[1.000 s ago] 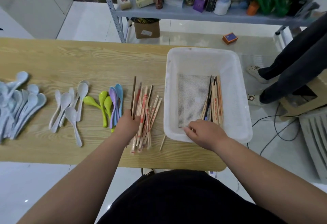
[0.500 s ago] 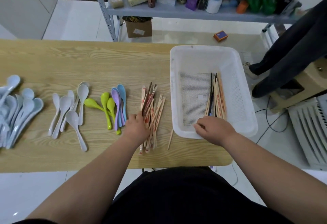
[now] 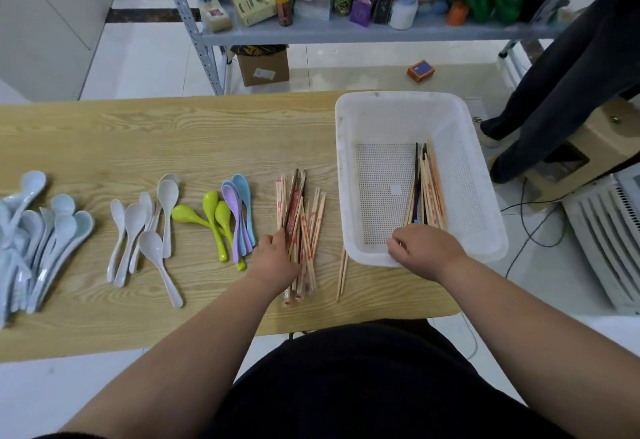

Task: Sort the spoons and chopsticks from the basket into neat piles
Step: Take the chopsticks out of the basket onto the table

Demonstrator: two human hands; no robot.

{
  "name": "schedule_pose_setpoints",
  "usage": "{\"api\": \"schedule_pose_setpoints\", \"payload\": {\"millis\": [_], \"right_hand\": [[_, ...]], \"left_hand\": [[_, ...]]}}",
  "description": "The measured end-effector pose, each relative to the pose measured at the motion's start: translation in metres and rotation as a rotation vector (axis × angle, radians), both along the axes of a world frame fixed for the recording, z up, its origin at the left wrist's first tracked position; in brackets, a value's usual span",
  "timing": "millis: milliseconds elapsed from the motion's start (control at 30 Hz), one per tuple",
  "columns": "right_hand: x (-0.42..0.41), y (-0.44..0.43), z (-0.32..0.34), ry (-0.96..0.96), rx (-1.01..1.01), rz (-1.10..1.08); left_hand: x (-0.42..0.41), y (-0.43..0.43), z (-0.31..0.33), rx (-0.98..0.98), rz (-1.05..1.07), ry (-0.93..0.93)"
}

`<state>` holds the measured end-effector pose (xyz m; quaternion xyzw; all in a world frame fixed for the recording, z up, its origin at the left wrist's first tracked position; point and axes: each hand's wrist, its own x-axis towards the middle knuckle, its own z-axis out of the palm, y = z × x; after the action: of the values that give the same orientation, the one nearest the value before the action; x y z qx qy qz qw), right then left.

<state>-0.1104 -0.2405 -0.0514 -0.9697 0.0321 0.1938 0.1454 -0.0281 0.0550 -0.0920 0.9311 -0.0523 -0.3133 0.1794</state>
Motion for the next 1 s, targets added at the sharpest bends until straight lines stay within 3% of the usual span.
{"api": "schedule_pose_setpoints", "payload": {"millis": [367, 500, 667, 833, 1000], "right_hand": [[-0.002, -0.009, 0.003, 0.01, -0.025, 0.006], [-0.001, -0.015, 0.006, 0.051, -0.014, 0.028], [0.006, -0.027, 0.004, 0.091, -0.001, 0.028], [0.029, -0.066, -0.006, 0.061, 0.023, -0.239], [0.058, -0.092, -0.026, 0.204, -0.092, -0.324]], "left_hand": [[-0.003, 0.0, 0.004, 0.015, -0.036, -0.069], [0.0, -0.03, 0.022, -0.182, 0.017, -0.183], [-0.008, -0.094, 0.048, -0.418, -0.167, -0.412], [-0.019, -0.128, 0.03, -0.208, -0.438, -0.519], [-0.027, -0.135, 0.024, -0.105, -0.453, -0.539]]}}
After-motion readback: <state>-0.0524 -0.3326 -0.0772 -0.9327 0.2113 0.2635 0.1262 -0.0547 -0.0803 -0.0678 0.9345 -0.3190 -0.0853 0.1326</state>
